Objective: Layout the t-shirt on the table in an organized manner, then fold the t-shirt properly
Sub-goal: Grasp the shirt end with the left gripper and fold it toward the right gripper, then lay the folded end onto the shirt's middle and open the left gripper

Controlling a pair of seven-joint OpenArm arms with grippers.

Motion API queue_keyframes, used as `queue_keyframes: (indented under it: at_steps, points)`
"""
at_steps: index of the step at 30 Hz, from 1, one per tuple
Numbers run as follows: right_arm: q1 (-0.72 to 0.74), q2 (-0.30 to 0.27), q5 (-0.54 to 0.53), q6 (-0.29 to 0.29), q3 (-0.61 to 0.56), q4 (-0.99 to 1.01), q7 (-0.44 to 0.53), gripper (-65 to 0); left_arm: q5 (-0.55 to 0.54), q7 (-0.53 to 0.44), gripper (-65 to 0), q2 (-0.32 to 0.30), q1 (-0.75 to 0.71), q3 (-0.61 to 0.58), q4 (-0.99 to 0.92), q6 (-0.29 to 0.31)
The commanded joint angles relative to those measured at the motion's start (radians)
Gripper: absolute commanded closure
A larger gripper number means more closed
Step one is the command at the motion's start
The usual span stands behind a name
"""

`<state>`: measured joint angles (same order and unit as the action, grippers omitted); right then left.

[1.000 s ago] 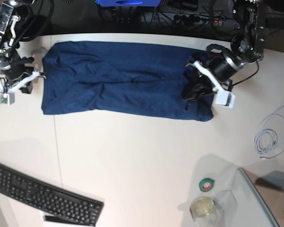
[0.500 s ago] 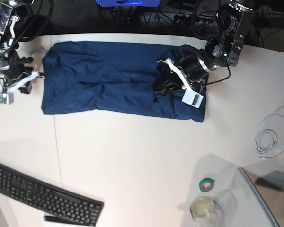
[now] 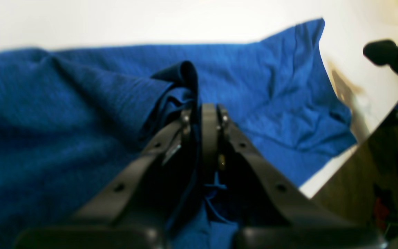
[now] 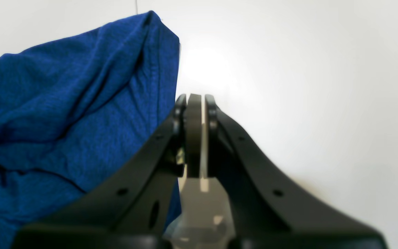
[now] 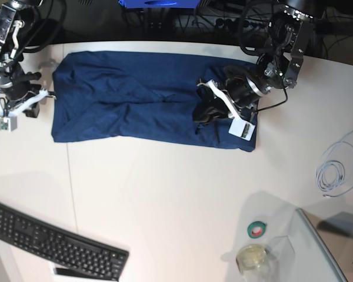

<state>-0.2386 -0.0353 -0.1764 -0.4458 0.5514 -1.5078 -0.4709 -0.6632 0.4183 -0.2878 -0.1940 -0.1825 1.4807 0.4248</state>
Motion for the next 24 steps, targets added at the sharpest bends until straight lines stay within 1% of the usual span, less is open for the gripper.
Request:
queue_keyframes:
  at_steps: [1,4,5,6,8,10,11,13,15,20,24]
  points:
    - [0.008,-0.012,-0.012,-0.006,0.002,-0.014,0.022,-1.7,-0.02,-0.017,0.0,0.002,0.009,-0.002,0.015,0.01]
    - [0.006,-0.012,-0.012,-0.006,0.002,-0.014,0.022,-1.7,-0.02,-0.011,0.0,0.003,0.015,-0.002,0.015,0.01]
    - [0.006,-0.012,-0.012,-0.006,0.003,-0.014,0.022,-1.7,-0.02,0.004,0.0,0.005,0.015,-0.002,0.015,0.01]
    - [0.006,-0.012,-0.012,-0.006,0.005,-0.014,0.022,-1.7,-0.02,0.024,-6.3,0.005,0.015,-0.002,0.015,0.01]
    - [0.005,-0.012,-0.012,-0.006,0.005,-0.014,0.022,-1.7,-0.02,0.041,-21.9,0.006,0.015,-0.002,0.016,0.01]
    - [0.005,-0.012,-0.012,-0.006,0.005,-0.014,0.022,-1.7,-0.02,0.041,-34.1,0.011,0.015,-0.002,0.016,0.01]
    - [0.006,-0.012,-0.012,-0.006,0.003,-0.014,0.022,-1.7,-0.02,0.041,-38.7,0.011,0.015,-0.004,0.016,0.01]
    - [0.006,-0.012,-0.012,-0.006,-0.001,-0.014,0.022,-1.7,-0.02,0.041,-44.6,0.011,0.014,-0.025,0.018,0.01]
    - [0.006,-0.012,-0.012,-0.006,-0.001,-0.014,0.022,-1.7,-0.02,0.041,-46.7,0.005,0.014,-0.07,0.027,0.01]
    - [0.008,-0.012,-0.012,-0.006,-0.001,-0.014,0.022,-1.7,-0.02,0.041,-46.6,0.009,0.014,-0.186,0.027,0.01]
    - [0.008,-0.012,-0.012,-0.006,-0.001,-0.014,0.022,-1.7,-0.02,0.041,-46.4,0.006,0.009,-0.22,0.062,0.01]
